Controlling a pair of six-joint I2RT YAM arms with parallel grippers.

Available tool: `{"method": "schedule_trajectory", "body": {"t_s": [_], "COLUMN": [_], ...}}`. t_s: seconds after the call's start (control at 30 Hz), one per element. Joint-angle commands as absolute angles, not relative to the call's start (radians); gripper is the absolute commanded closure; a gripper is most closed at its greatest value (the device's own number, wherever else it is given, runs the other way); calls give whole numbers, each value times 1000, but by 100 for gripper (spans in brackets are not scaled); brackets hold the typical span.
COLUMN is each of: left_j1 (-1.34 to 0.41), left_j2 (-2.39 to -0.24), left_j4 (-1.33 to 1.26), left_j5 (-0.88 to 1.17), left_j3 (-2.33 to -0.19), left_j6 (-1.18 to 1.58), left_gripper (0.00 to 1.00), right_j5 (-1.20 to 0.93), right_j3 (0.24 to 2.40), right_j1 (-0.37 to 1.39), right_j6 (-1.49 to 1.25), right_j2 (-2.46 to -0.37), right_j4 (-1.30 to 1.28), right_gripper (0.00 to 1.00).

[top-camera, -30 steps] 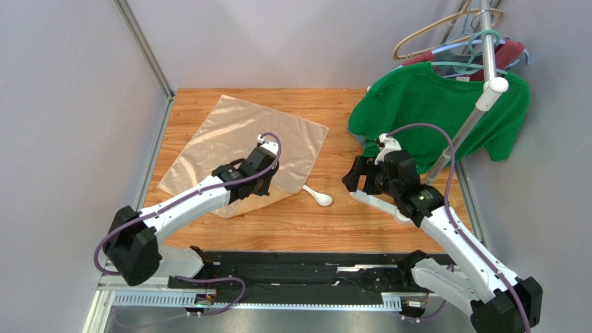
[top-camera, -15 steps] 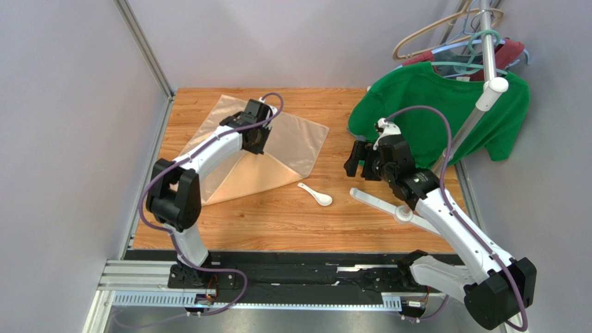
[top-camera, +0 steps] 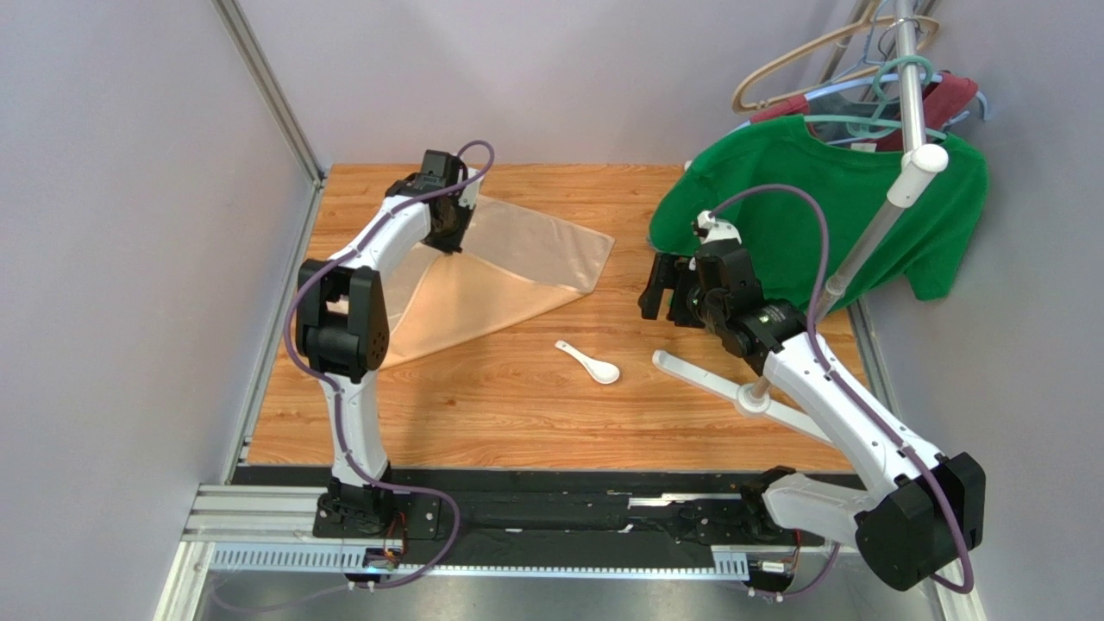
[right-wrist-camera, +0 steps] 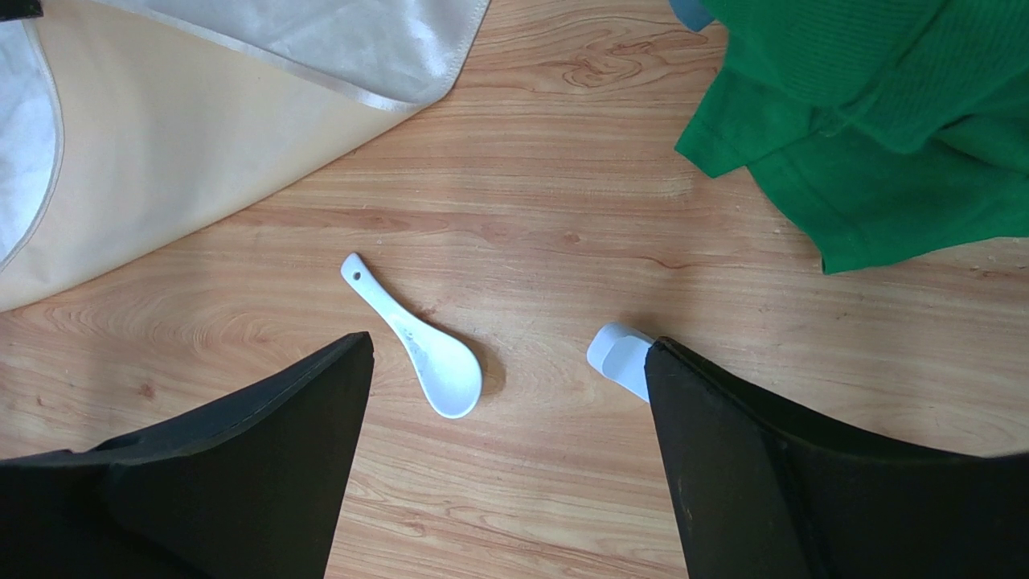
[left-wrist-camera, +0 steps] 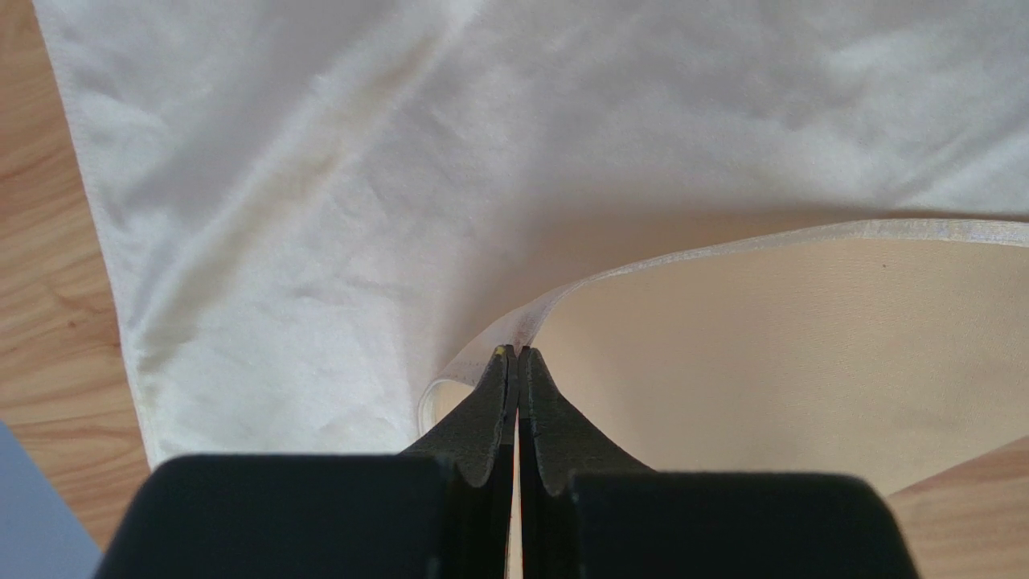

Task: Fold the napkin, place the utensils inside, and roll it up
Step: Fold the napkin

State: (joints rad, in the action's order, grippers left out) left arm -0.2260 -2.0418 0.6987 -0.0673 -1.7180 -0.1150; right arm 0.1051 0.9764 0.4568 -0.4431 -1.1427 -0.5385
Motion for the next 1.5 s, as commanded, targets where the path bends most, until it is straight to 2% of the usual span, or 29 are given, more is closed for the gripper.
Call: {"method": "schedule_trajectory", "body": {"t_s": [0.0, 0.6, 1.17, 1.47], "left_j1": [-192, -49, -6, -6], "left_j2": [-2069, -2341, -2491, -2502], "left_j4": [719, 770, 704, 586], "left_j5": [-29, 138, 150, 112], "left_j3": [-1824, -2233, -2396, -2398], "left_j6": [-182, -285, -368, -422], "left_gripper": [100, 100, 100, 100], "right_j5": [123, 149, 137, 118], "right_j3": [1026, 1034, 1032, 1045], "right_j1": [454, 456, 454, 456], "right_j6": [-462, -502, -534, -541], "right_j2": [-1161, -1189, -1242, -1307], "right_j4": [-528, -515, -503, -485], "right_gripper": [13, 14, 14, 14]}}
